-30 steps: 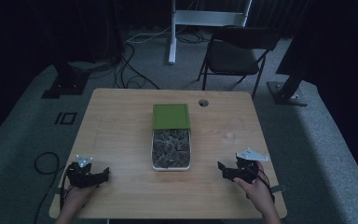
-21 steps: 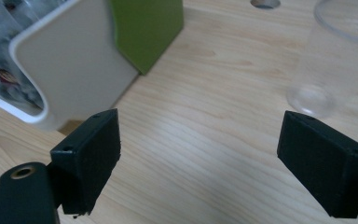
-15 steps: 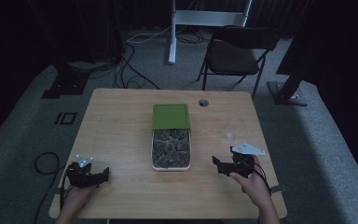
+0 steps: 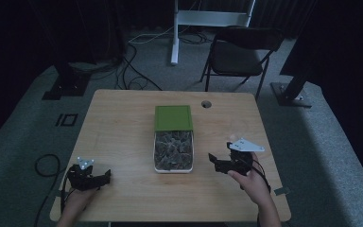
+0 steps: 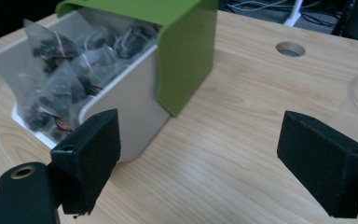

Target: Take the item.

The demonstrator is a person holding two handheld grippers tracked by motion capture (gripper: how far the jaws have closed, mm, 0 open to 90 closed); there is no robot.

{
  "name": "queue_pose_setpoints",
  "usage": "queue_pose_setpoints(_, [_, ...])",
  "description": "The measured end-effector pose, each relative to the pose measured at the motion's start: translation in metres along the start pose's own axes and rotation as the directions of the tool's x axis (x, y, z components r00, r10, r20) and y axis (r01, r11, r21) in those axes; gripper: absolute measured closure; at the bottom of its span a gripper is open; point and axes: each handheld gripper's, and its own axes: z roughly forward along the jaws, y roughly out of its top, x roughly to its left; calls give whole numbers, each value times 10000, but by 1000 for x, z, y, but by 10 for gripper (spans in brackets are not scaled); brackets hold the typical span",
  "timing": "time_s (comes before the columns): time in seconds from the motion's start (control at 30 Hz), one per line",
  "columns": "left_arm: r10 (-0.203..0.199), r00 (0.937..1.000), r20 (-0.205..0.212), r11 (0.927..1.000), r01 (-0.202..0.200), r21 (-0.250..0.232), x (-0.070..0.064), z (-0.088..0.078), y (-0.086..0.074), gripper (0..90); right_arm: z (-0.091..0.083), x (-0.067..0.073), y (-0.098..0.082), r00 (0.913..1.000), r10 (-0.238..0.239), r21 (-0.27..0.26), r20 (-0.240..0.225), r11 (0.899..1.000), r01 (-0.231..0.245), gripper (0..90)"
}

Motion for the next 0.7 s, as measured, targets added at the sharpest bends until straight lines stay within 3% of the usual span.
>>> queue_pose_setpoints(0.7, [-23,10000,0,10000,23,-22,0,0,0,22,17,32,24,9948,-557,-475,-855,9975,518,140])
